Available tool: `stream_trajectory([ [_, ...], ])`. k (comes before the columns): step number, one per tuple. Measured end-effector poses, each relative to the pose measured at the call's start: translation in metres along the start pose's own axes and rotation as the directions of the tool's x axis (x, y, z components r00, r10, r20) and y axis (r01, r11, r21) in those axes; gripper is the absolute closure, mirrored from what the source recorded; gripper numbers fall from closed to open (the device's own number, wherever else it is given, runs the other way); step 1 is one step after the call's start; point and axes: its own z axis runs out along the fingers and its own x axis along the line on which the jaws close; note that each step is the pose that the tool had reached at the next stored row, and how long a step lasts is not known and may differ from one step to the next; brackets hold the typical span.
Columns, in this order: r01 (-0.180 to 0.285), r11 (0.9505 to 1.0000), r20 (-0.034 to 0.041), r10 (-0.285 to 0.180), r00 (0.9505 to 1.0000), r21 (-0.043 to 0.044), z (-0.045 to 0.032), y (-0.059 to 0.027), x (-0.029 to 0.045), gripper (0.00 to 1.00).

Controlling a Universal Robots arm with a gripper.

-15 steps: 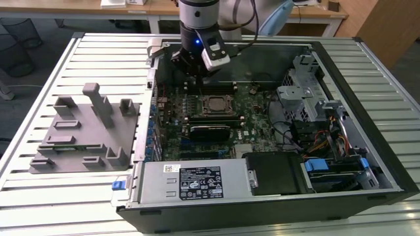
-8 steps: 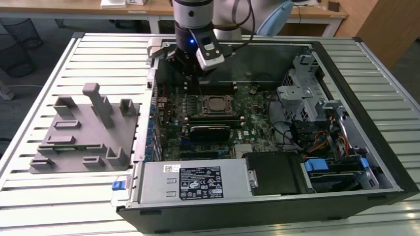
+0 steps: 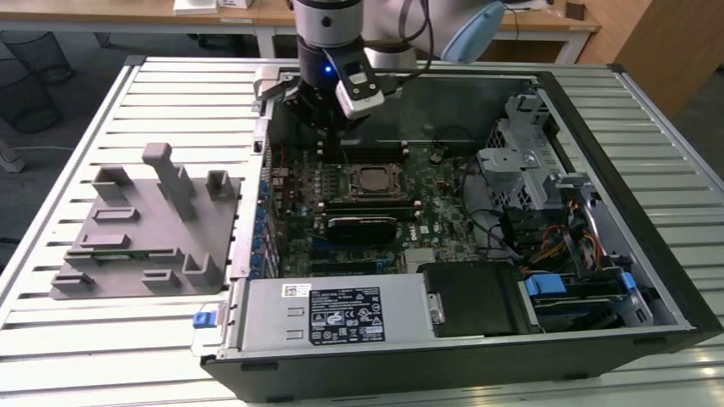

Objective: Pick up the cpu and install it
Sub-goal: 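Install the first cpu locking lever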

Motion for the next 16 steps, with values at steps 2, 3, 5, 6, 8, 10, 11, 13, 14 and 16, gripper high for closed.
stream_trajectory([
  [2,0.009,1.0,-0.0003,-0.009,1.0,-0.0002,0.0004,0.0014,0.0011,0.89],
  [3,0.01,0.9999,-0.0004,-0.01,0.9999,-0.0001,0.0007,0.0022,0.0018,0.89],
  [5,0.011,0.9999,-0.0004,-0.011,0.9999,-0.0002,0.0012,0.0036,0.0032,0.89],
  [6,0.011,0.9999,-0.0004,-0.011,0.9999,-0.0002,0.0015,0.0044,0.0037,0.89],
  [8,0.012,0.9999,-0.0005,-0.012,0.9999,-0.0001,0.002,0.0063,0.0047,0.89],
  [10,0.013,0.9999,-0.0005,-0.013,0.9999,-0.0002,0.0024,0.0087,0.0056,0.89],
  [11,0.013,0.9999,-0.0005,-0.013,0.9999,-0.0001,0.0027,0.0099,0.0058,0.89],
  [13,0.013,0.9999,-0.0004,-0.013,0.9999,-0.0002,0.0033,0.0112,0.006,0.89],
  [14,0.013,0.9999,-0.0004,-0.013,0.9999,-0.0003,0.0037,0.0116,0.006,0.89],
  [16,0.014,0.9999,-0.0006,-0.014,0.9999,-0.0001,0.0039,0.0121,0.0046,0.89],
])
